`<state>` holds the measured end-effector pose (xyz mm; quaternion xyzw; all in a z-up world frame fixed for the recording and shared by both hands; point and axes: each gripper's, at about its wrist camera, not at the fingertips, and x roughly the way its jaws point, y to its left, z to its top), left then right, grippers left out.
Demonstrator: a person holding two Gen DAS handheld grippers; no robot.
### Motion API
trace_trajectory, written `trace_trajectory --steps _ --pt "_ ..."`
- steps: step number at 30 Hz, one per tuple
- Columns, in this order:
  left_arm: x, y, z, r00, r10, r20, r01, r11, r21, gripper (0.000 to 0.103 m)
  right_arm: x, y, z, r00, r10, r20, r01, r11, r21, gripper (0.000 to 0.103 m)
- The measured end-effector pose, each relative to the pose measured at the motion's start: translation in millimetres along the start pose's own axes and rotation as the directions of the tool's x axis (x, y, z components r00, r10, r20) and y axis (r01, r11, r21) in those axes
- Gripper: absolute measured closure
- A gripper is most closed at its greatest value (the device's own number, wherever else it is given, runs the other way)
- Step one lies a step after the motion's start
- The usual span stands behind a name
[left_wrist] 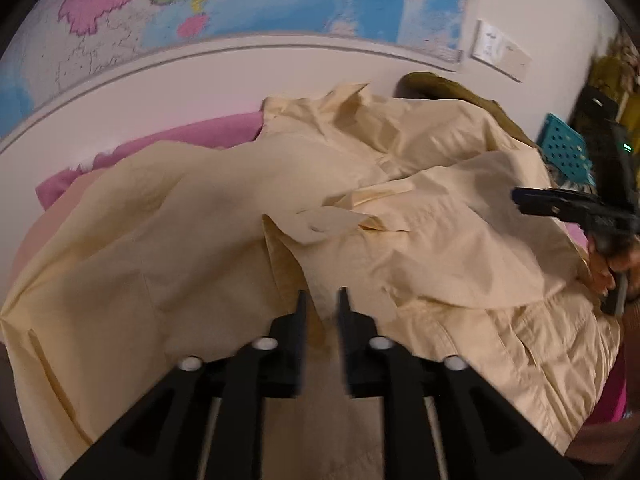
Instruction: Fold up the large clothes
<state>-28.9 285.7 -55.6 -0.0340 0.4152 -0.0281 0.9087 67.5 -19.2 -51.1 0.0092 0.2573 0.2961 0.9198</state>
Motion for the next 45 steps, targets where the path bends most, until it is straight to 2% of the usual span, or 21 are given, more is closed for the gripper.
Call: trace_trajectory --steps 1,4,8,10,12,16,18,21,23,24,27,28,29,31,32,33,35,38,40,42,45 --pt "-0.3 -0.2 0.5 1.000 0.005 -0.012 -0.005 1.000 -0.004 0.050 1.6 1.9 -0.9 1.000 0.000 -0.009 0.000 1.000 -0.006 0.056" --pt "-8.4 -6.1 3.1 0.999 0.033 0.028 -0.033 0.999 0.012 0.047 7.2 20.0 -3.9 1.000 0.013 -0.026 -0.015 0.999 -0.049 0.055" --pt "-45.0 -8.9 -3.4 0.993 0.042 0.109 -0.044 0.999 0.017 0.037 45.6 46.8 -12.8 0.989 -0.011 -0.151 -0.009 0.992 -0.129 0.050" --pt "-70.0 -3.3 -8.9 0.984 0.094 0.155 -0.095 0.995 0.003 0.033 65.5 52.3 -21.5 0.973 -0.060 -0.222 0.025 0.987 -0.156 0.046" --pt "-95.6 9.2 -17.0 0.966 0.178 0.188 -0.176 0.984 -0.029 0.032 62.6 55.1 -22.4 0.977 -0.059 -0.205 0.028 0.989 -0.147 0.046" --pt "-121.7 38.0 -33.4 0.924 0.344 0.167 -0.333 0.939 -0.089 0.027 32.9 81.6 -19.8 0.988 0.100 -0.119 -0.116 0.984 -0.137 0.047" --pt "-127.1 52.8 -41.8 0.926 0.351 0.143 -0.336 0.935 -0.118 0.028 23.5 115.2 -23.6 0.968 0.221 -0.117 -0.240 0.951 -0.193 0.047" --pt "-125.6 69.7 -50.7 0.927 0.362 0.100 -0.343 0.925 -0.162 0.033 30.0 171.9 -35.1 0.912 0.367 -0.184 -0.406 0.875 -0.264 0.044" --pt "-128.2 75.2 -55.2 0.935 0.341 0.096 -0.318 0.927 -0.197 0.033 42.1 207.8 -45.9 0.851 0.457 -0.258 -0.518 0.812 -0.270 0.035" --pt "-129.0 76.9 -55.8 0.936 0.340 0.095 -0.315 0.926 -0.206 0.033 51.3 228.6 -52.5 0.808 0.507 -0.301 -0.581 0.769 -0.265 0.026" --pt "-134.2 79.1 -56.1 0.937 0.330 0.111 -0.300 0.928 -0.221 0.033 80.9 283.9 -67.6 0.726 0.561 -0.397 -0.672 0.701 -0.239 0.025" --pt "-136.9 78.2 -56.9 0.937 0.328 0.116 -0.297 0.928 -0.226 0.033 90.7 297.3 -73.9 0.731 0.538 -0.421 -0.664 0.705 -0.251 0.025" --pt "-139.6 77.0 -56.5 0.937 0.328 0.122 -0.295 0.928 -0.228 0.033 106.3 311.2 -79.4 0.750 0.490 -0.444 -0.632 0.729 -0.263 0.026" --pt "-147.7 74.5 -55.1 0.935 0.325 0.145 -0.289 0.930 -0.226 0.032 124.0 323.3 -82.9 0.753 0.468 -0.463 -0.620 0.741 -0.257 0.041" --pt "-151.5 73.7 -55.0 0.936 0.315 0.156 -0.276 0.934 -0.227 0.031 127.3 325.2 -81.7 0.745 0.480 -0.463 -0.627 0.739 -0.244 0.062" --pt "-154.8 74.4 -55.1 0.941 0.293 0.168 -0.251 0.940 -0.231 0.030 130.8 326.3 -78.1 0.722 0.502 -0.475 -0.646 0.734 -0.207 0.085" --pt "-158.6 77.2 -54.9 0.945 0.274 0.177 -0.229 0.944 -0.236 0.030 120.9 321.1 -63.7 0.637 0.622 -0.455 -0.732 0.673 -0.105 0.087" --pt "-172.4 83.0 -52.5 0.942 0.267 0.205 -0.212 0.944 -0.254 0.030 78.0 305.9 -25.5 0.643 0.682 -0.347 -0.753 0.646 -0.125 0.089" --pt "-188.7 88.8 -50.6 0.936 0.239 0.258 -0.165 0.946 -0.280 0.030 48.5 289.4 0.0 0.680 0.680 -0.274 -0.730 0.665 -0.159 0.090" --pt "-199.9 93.5 -48.0 0.927 0.225 0.300 -0.131 0.944 -0.302 0.030 10.9 264.2 28.0 0.757 0.626 -0.189 -0.653 0.721 -0.232 0.091" --pt "-198.6 92.9 -42.7 0.926 0.214 0.312 -0.114 0.944 -0.310 0.030 -34.0 224.5 55.3 0.845 0.529 -0.080 -0.529 0.807 -0.263 0.092"
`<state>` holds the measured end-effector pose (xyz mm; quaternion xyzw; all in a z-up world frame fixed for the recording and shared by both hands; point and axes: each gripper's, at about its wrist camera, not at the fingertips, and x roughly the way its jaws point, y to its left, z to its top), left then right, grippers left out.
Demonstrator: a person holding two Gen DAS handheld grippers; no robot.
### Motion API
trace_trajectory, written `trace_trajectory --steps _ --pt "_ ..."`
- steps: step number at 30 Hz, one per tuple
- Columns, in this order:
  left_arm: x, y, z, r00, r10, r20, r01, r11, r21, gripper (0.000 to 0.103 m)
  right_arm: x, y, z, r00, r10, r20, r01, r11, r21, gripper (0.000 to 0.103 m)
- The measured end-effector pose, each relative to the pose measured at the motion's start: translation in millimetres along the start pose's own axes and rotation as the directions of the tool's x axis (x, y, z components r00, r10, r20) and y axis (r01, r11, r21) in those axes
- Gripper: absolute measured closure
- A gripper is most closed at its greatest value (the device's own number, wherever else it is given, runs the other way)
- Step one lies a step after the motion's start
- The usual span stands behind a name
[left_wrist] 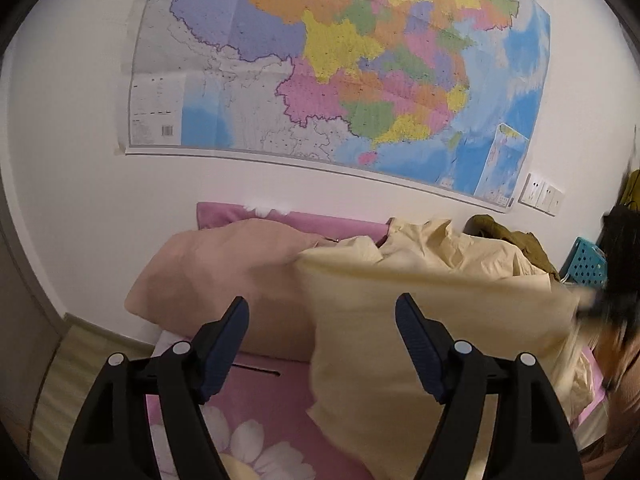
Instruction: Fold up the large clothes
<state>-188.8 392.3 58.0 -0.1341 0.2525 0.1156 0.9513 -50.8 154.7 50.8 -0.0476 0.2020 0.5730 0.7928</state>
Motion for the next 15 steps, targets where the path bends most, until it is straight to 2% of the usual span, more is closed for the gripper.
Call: trace_trajectory --steps 3,5,8,11,12,13,15 --pt "20.9 -14.6 -2.7 0.999 -0.015 -0.043 0.016 1.000 0.025 0.030 -63.9 -25.0 6.2 0.982 -0.176 0.064 0.175 0.984 0.025 0.092" --pt "36.0 -27.6 -5.6 0.997 -0.038 -0.071 0.042 0.998 0.049 0.030 -100.3 -45.7 6.4 0.954 -0.288 0.081 0.284 0.957 0.059 0.093" --pt "65.2 -53.1 -11.5 0.992 -0.051 -0.120 0.063 0.993 0.102 0.030 -133.9 -87.1 -10.7 0.919 -0.388 0.063 0.375 0.914 0.155 0.093" --pt "95.6 -81.1 -17.3 0.984 -0.052 -0.171 0.080 0.984 0.161 0.030 -146.9 -131.2 -36.5 0.904 -0.428 0.008 0.414 0.878 0.239 0.092" --pt "108.0 -91.7 -19.0 0.982 -0.031 -0.184 0.067 0.979 0.192 0.030 -142.2 -148.2 -49.1 0.894 -0.448 -0.023 0.437 0.857 0.273 0.092" --pt "116.4 -98.0 -20.1 0.982 -0.008 -0.190 0.050 0.976 0.214 0.030 -136.2 -157.6 -59.0 0.895 -0.443 -0.040 0.434 0.849 0.301 0.092" --pt "134.9 -106.1 -21.2 0.978 0.029 -0.209 0.021 0.972 0.233 0.030 -130.1 -182.0 -77.0 0.885 -0.457 -0.090 0.460 0.828 0.321 0.090"
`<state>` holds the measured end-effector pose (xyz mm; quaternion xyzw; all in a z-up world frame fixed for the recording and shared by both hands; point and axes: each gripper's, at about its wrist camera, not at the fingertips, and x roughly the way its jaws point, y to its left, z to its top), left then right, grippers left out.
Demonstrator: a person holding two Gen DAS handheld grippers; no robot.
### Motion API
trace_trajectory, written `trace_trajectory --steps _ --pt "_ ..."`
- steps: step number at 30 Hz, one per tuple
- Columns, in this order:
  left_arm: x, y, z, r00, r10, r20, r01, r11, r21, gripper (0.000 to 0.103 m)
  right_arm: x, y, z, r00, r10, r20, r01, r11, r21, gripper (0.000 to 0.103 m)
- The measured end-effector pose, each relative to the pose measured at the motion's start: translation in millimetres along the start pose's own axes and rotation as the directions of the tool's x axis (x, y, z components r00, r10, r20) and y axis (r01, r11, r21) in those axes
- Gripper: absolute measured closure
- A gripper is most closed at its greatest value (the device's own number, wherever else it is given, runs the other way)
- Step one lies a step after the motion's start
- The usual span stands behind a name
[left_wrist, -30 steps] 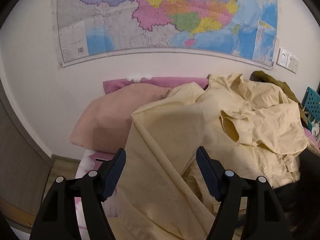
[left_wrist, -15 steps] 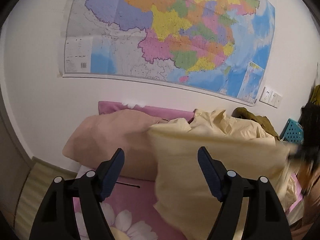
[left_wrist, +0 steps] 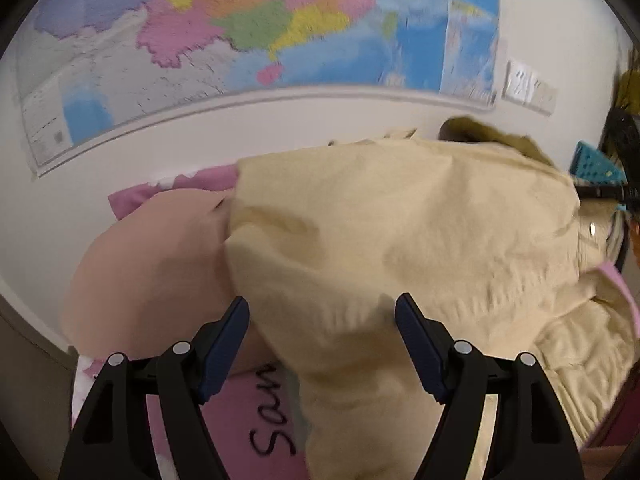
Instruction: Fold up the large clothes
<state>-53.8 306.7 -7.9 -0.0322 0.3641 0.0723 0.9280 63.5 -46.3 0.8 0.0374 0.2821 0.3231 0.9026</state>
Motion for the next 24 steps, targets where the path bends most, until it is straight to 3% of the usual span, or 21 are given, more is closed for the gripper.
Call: trace_trajectory --steps 2,4,5,6,7,9,13,14,16,18,19,24 --pt "16.1 -1.1 2.5 0.999 0.044 -0.025 -0.044 0.999 0.002 0.030 23.8 -12.7 -6.2 0.999 -0.014 -0.040 0.016 0.999 0.035 0.083" --pt "37.3 3.6 3.1 0.992 0.096 -0.079 -0.097 0.995 -0.016 0.030 34.3 -22.0 -13.5 0.997 -0.068 -0.031 0.069 0.996 0.053 0.066" --pt "44.4 5.4 2.3 0.987 0.125 -0.096 -0.128 0.992 -0.018 0.030 32.9 -22.6 -21.2 0.997 -0.073 -0.020 0.074 0.994 0.076 0.050" --pt "49.0 6.4 1.3 0.983 0.149 -0.109 -0.151 0.988 -0.014 0.030 28.0 -27.3 -24.6 0.999 -0.050 0.007 0.049 0.993 0.104 0.041" --pt "53.7 7.7 -0.5 0.978 0.169 -0.125 -0.171 0.985 -0.011 0.030 19.5 -33.0 -27.7 0.999 -0.024 0.030 0.021 0.993 0.117 0.040" --pt "55.7 11.6 -4.6 0.974 0.181 -0.137 -0.185 0.982 -0.020 0.030 9.3 -38.2 -37.4 0.998 0.008 0.054 -0.015 0.991 0.132 0.028" --pt "36.8 4.9 -2.6 0.973 0.216 -0.076 -0.217 0.976 0.002 0.030 13.4 -42.3 -55.3 1.000 -0.021 -0.005 0.022 0.990 0.137 0.026" --pt "31.3 0.3 -0.6 0.975 0.213 -0.058 -0.213 0.977 0.009 0.030 19.5 -40.6 -57.9 0.998 -0.046 -0.030 0.050 0.990 0.134 0.027" --pt "17.9 -12.7 4.1 0.983 0.184 -0.006 -0.184 0.982 0.034 0.030 25.4 -40.5 -62.6 0.993 -0.094 -0.069 0.101 0.990 0.102 0.044" --pt "10.0 -27.9 7.8 0.992 0.121 0.023 -0.122 0.990 0.072 0.030 36.0 -38.4 -62.3 0.989 -0.112 -0.094 0.120 0.989 0.084 0.089" --pt "9.5 -32.9 9.0 0.996 0.090 0.021 -0.092 0.992 0.083 0.030 36.4 -39.2 -61.4 0.989 -0.114 -0.090 0.122 0.989 0.089 0.096" --pt "30.2 -53.5 9.4 0.997 -0.043 -0.062 0.050 0.991 0.121 0.030 -3.6 -34.3 -49.1 0.987 -0.142 0.082 0.136 0.988 0.073 0.101"
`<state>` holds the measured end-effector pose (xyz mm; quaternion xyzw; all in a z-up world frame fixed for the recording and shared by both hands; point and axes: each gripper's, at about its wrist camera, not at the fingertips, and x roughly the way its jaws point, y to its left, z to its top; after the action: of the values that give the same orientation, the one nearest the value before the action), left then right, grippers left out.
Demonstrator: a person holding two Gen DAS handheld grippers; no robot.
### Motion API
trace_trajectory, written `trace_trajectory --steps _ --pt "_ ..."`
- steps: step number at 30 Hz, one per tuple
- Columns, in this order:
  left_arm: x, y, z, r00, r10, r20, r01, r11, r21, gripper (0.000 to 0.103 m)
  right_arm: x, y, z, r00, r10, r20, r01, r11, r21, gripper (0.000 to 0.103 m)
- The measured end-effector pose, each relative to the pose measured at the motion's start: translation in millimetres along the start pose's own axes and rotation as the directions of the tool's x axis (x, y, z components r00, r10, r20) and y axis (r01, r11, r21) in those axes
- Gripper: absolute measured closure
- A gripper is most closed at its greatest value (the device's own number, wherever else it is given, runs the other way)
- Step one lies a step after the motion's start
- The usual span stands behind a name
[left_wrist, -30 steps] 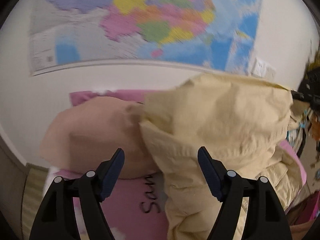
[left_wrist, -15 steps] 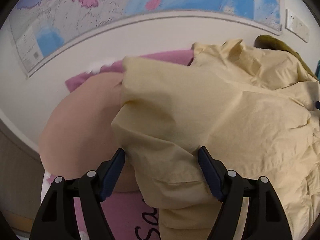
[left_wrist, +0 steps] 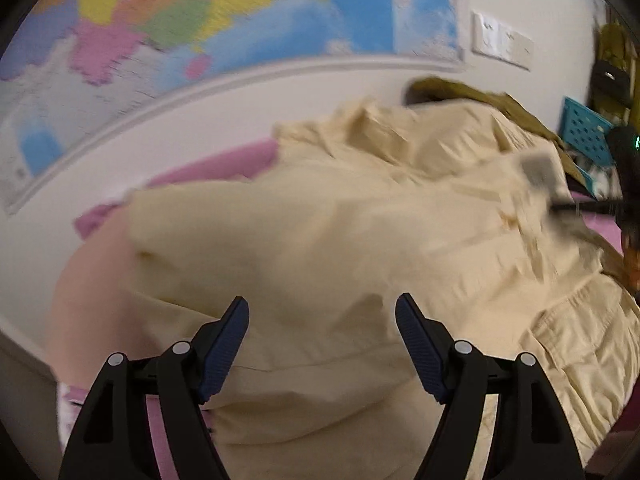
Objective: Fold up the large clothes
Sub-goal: 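Release the jacket edge from the right tool onto the jacket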
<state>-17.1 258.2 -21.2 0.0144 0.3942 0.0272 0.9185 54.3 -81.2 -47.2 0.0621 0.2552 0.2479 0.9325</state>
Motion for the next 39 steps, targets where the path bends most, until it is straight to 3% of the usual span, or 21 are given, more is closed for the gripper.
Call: trace_trajectory --steps 4,8,10,11,12,13,17,19,22,27,31,35,39 --pt "23.8 -6.4 5.0 0.998 -0.035 -0.057 0.035 0.999 -0.011 0.030 -23.4 -1.4 16.7 0.992 -0.052 0.114 0.052 0.999 0.006 0.101" --pt "52.6 -7.7 12.0 0.991 -0.002 -0.132 -0.003 0.999 -0.032 0.029 13.3 -12.1 14.3 0.993 -0.112 -0.020 0.113 0.993 0.018 0.100" --pt "59.6 -9.1 12.6 0.989 0.014 -0.146 -0.018 0.999 -0.030 0.029 20.1 -17.5 9.5 0.989 -0.137 -0.049 0.139 0.990 0.024 0.095" --pt "59.7 -9.4 12.7 0.989 0.016 -0.147 -0.021 0.999 -0.028 0.028 17.3 -18.6 9.5 0.992 -0.122 -0.037 0.123 0.992 0.041 0.087" --pt "58.5 -9.4 12.4 0.989 0.018 -0.146 -0.022 0.999 -0.028 0.028 12.5 -17.6 9.1 0.994 -0.109 -0.018 0.110 0.993 0.051 0.070" --pt "56.6 -8.9 12.0 0.990 0.018 -0.143 -0.022 0.999 -0.030 0.028 4.4 -13.3 8.7 0.994 -0.111 0.016 0.110 0.993 0.047 0.066" --pt "46.3 -6.7 12.9 0.992 0.018 -0.128 -0.023 0.999 -0.038 0.029 -14.4 19.7 9.4 0.996 -0.053 0.077 0.057 0.997 -0.056 0.065" --pt "40.4 -10.7 13.2 0.994 -0.008 -0.113 0.004 0.999 -0.036 0.029 -9.3 34.8 8.4 0.999 -0.015 0.045 0.020 0.993 -0.114 0.066" --pt "44.3 -14.1 14.7 0.993 -0.018 -0.120 0.014 0.999 -0.030 0.028 16.0 45.3 6.1 0.999 -0.022 -0.032 0.016 0.984 -0.175 0.068" --pt "50.9 -16.6 12.3 0.992 0.008 -0.129 -0.012 1.000 -0.027 0.026 56.5 17.6 3.7 0.991 -0.060 -0.123 0.050 0.995 -0.090 0.068" --pt "26.7 -14.0 9.5 0.997 -0.017 -0.076 0.015 0.999 -0.029 0.026 35.3 16.6 4.5 0.995 -0.049 -0.083 0.042 0.996 -0.080 0.061" --pt "-1.6 -11.1 -9.5 0.999 -0.032 -0.024 0.032 0.999 -0.012 0.026 1.6 30.2 -7.5 0.998 0.022 -0.057 -0.029 0.992 -0.125 0.058" --pt "-19.5 -6.7 -31.6 0.999 -0.035 0.005 0.035 0.999 -0.030 0.026 4.0 43.8 -25.1 0.990 0.064 -0.125 -0.081 0.987 -0.138 0.057"
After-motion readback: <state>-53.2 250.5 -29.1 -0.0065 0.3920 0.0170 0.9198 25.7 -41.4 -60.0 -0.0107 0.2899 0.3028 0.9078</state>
